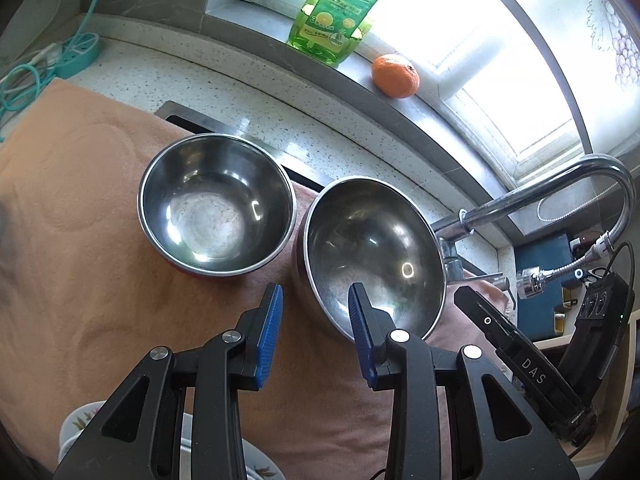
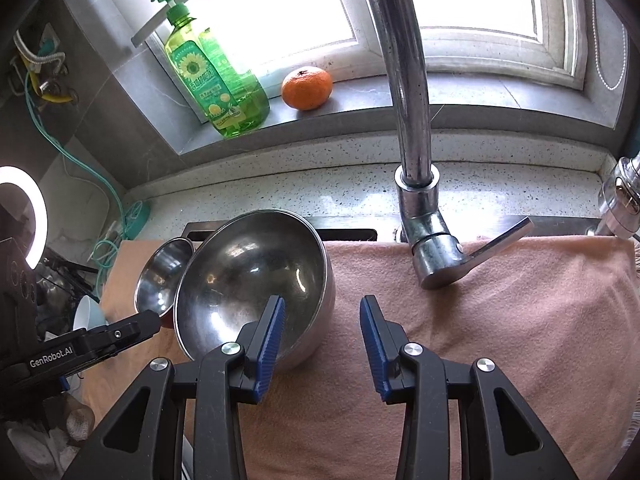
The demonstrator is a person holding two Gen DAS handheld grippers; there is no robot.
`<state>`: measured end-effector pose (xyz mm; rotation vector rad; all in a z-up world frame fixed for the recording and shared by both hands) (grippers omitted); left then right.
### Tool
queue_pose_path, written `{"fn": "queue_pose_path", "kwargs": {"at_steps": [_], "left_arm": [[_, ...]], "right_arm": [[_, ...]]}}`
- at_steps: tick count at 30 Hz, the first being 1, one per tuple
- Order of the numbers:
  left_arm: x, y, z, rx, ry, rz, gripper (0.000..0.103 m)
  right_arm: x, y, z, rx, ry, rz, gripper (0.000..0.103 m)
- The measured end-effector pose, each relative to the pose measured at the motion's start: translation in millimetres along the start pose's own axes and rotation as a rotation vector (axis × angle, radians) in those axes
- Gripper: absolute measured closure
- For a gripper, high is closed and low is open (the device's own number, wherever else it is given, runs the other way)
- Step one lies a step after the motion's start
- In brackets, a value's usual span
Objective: Organize plates and bowls
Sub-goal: 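Move both open tools toward the stainless steel bowls, then close both tools on the rim of the large stainless steel bowl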
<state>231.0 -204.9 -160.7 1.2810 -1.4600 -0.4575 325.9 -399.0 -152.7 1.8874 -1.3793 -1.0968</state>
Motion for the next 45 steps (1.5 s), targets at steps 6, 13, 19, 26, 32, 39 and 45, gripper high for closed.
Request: {"fn": "queue_pose_path", "kwargs": {"at_steps": [6, 13, 19, 26, 32, 39, 45], "left_arm": [[-1, -9, -3, -0.010, -0.010, -0.015, 0.071], [1, -15, -6, -0.011, -0.019, -0.027, 0.071], [0, -19, -9, -0.006, -0.030, -0.049, 0.074], [-2, -25, -12, -0.007, -0.043, -0.061, 0.087], [1, -30, -11, -0.016, -0.071, -0.068, 0.091], [4, -32, -11, -0.020, -0.091, -0.074, 0.093], [5, -30, -8, -0.029, -0.101, -0.074, 0.093]], "right_arm": [[5, -15, -3, -0.019, -0.009, 0.017, 0.068], [4, -24, -4, -0.030, 0.004, 0.019, 0.070], [4, -31, -4, -0.048, 0.010, 0.026, 0.078], [5, -39, -5, -0.067, 0.007, 0.012, 0.086], [2, -43, -5, -0.078, 0.013, 0.005, 0.090], [1, -44, -5, -0.080, 0.017, 0.005, 0.093], [2, -42, -4, -0.079, 0.014, 0.009, 0.093]]}}
Point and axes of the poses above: each gripper's, at about its wrist camera, not at the fingertips, and y roughly against the way its jaws point, x to its right, z to its underside, the point moved 7 cm from there along -y, roughly the way its jaws point, and after that the axes turned 1 degree about z, right-handed, at the moved point
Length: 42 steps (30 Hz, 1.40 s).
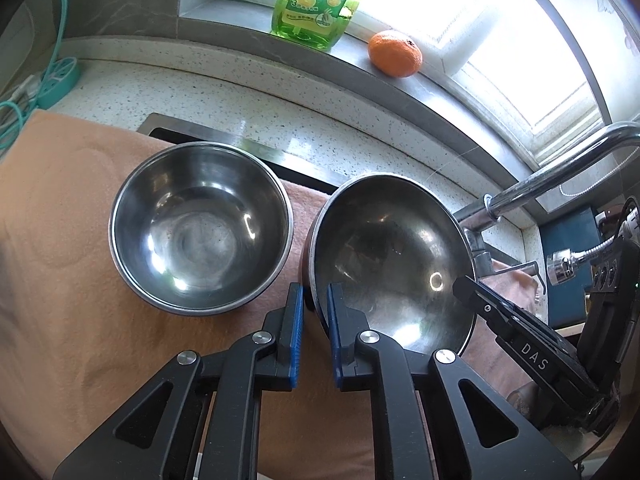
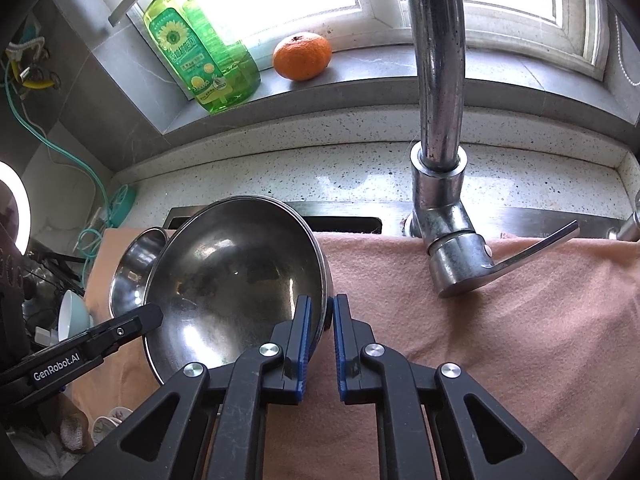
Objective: Organize plates and bowls
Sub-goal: 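Close both tools on the rim of the large stainless steel bowl, then lift and carry the large steel bowl with both tools toward the plate stack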
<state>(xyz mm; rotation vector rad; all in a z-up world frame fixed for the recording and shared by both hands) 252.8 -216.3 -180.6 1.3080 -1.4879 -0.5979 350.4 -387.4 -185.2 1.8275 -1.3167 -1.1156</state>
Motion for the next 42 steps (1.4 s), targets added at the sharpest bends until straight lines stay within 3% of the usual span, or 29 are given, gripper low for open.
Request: {"fn": "queue_pose_path", "kwargs": {"at_steps": [20, 42], "left_arm": [[5, 29, 25, -0.002, -0.040, 0.041, 0.093], [18, 38, 75, -0.079, -0.114, 0.062, 0.093]], "right_arm": [[-5, 32, 28, 0.021, -0.024, 0.016, 0.093], [2, 71, 79, 0.035, -0.058, 0.040, 0.093]]}}
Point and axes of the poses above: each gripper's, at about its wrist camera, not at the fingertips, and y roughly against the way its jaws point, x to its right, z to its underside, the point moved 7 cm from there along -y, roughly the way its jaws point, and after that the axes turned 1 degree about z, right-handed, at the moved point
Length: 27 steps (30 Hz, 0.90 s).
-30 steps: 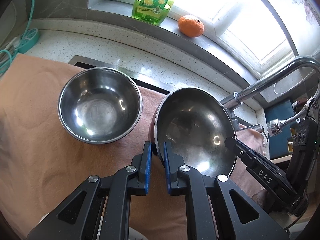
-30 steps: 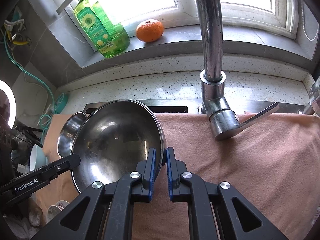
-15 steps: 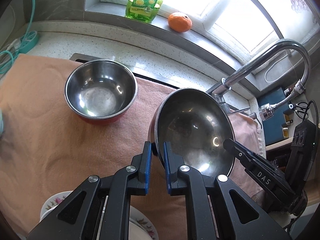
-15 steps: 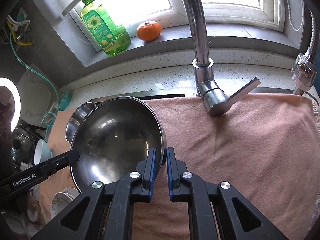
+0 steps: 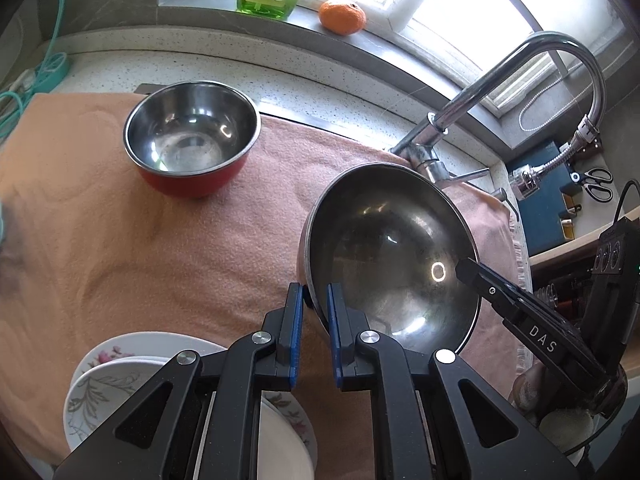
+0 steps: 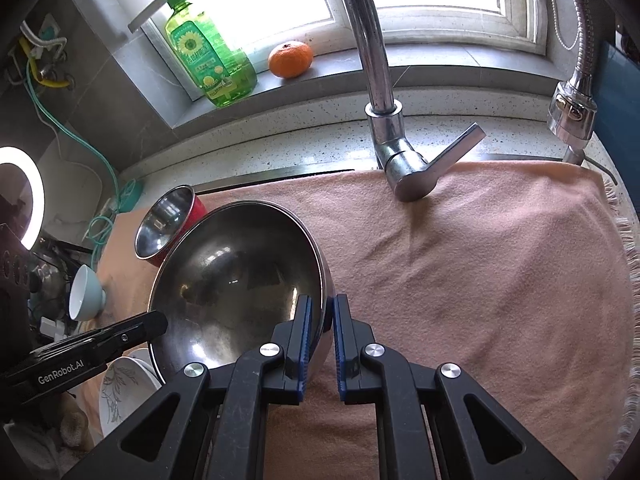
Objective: Organize plates and bowls
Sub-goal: 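Lift and carry the large steel bowl with both tools toward the plate stack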
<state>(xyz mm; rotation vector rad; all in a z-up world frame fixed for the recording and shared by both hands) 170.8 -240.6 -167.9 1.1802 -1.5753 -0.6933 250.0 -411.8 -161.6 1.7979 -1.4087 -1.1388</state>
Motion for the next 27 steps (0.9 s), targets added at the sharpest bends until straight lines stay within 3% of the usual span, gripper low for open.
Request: {"fn": "queue_pose_path", "kwargs": {"at_steps": [13, 27], "left_arm": [[2, -3, 17, -0.041, -0.029, -0.014, 0.093], [-3, -5, 32, -0.061, 0.009, 0.025, 0.093]], "right_arm": [[4, 4, 18, -0.018, -0.015, -0.008, 0.093], [10, 8, 38, -0.041, -0.064, -0.030, 0.093]]}}
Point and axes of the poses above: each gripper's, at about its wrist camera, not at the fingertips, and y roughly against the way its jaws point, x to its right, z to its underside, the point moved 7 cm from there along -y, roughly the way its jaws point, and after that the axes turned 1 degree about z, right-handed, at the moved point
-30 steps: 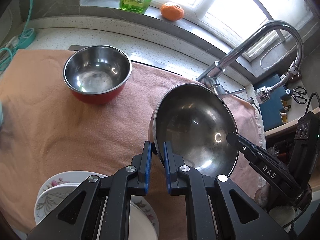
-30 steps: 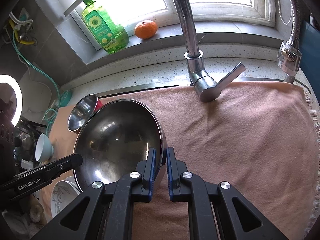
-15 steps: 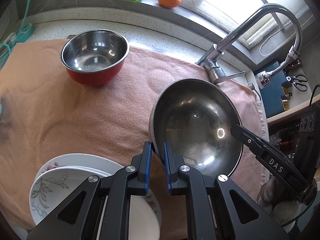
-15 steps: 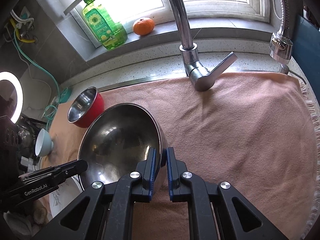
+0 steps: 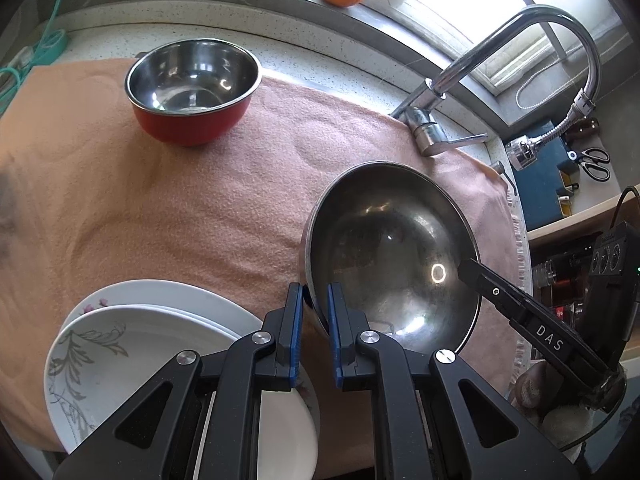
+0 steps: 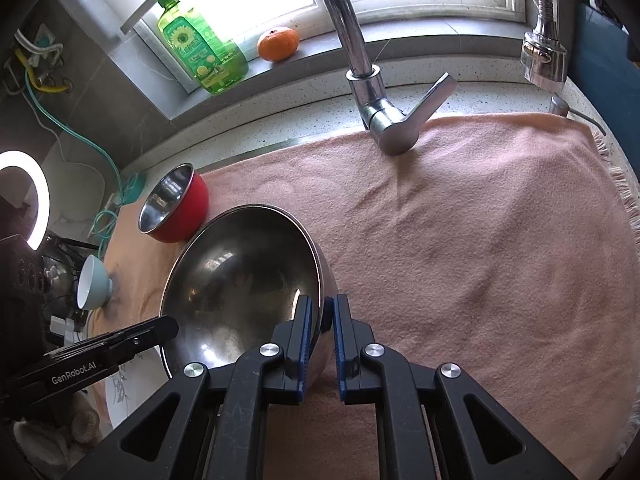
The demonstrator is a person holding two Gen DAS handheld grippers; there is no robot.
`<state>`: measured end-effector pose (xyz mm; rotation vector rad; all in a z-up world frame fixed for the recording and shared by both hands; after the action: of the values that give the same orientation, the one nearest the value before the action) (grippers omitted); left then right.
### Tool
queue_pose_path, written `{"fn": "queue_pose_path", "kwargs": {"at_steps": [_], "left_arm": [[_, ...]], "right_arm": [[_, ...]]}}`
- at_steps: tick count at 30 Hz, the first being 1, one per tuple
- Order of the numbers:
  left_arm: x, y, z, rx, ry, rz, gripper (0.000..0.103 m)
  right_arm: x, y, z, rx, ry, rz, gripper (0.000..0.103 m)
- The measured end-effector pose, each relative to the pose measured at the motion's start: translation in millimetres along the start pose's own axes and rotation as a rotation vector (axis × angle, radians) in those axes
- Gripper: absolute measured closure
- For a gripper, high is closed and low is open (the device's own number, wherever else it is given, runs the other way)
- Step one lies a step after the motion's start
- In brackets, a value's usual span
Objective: Organize plates and bowls
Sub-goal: 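Lift and carry the large steel bowl with both tools toward the plate stack, then lower the large steel bowl onto the plate stack and open both tools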
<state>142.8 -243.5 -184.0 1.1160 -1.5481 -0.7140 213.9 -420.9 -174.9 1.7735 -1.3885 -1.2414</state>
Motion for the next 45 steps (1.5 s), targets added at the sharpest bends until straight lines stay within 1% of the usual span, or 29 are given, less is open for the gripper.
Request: {"fn": "queue_pose_path", "kwargs": {"at_steps": [12, 22, 25, 31, 42, 44, 45], "left_arm": [[-5, -2, 2, -0.006, 0.019, 0.016, 0.093], [-7, 0, 1, -0.003, 0.025, 0.025, 0.093], [-9, 2, 0, -0.001, 0.028, 0.028, 0.093], [-11, 3, 0, -0.004, 0.023, 0.029, 0.093], [-16, 14, -4, 0.024, 0.044, 0.036, 0.093], [-17, 17, -5, 0.031, 0.050, 0.037, 0.093], [-18, 19, -5, 0.035, 0.056, 0.039, 0.093]], "right_arm": [[1, 0, 8, -0.015, -0.004, -0.009, 0.093], [1, 1, 8, -0.019, -0.009, -0.014, 0.093], [2, 2, 7, -0.016, -0.012, -0.012, 0.091], [3, 3, 6, -0.013, -0.015, -0.007, 0.091], [5, 10, 6, 0.012, -0.037, -0.004, 0.091], [5, 12, 5, 0.018, -0.045, -0.007, 0.090], [5, 13, 5, 0.021, -0.045, -0.006, 0.087]]}}
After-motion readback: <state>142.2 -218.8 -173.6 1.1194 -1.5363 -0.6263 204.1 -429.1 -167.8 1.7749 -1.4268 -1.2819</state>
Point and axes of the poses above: each gripper's, at about its wrist camera, not at the fingertips, and y roughly against the way its jaws point, x to its right, z to its underside, the point moved 7 cm from there along -y, roughly the way its jaws point, and after that the axes turned 1 degree about z, right-handed, at the moved point
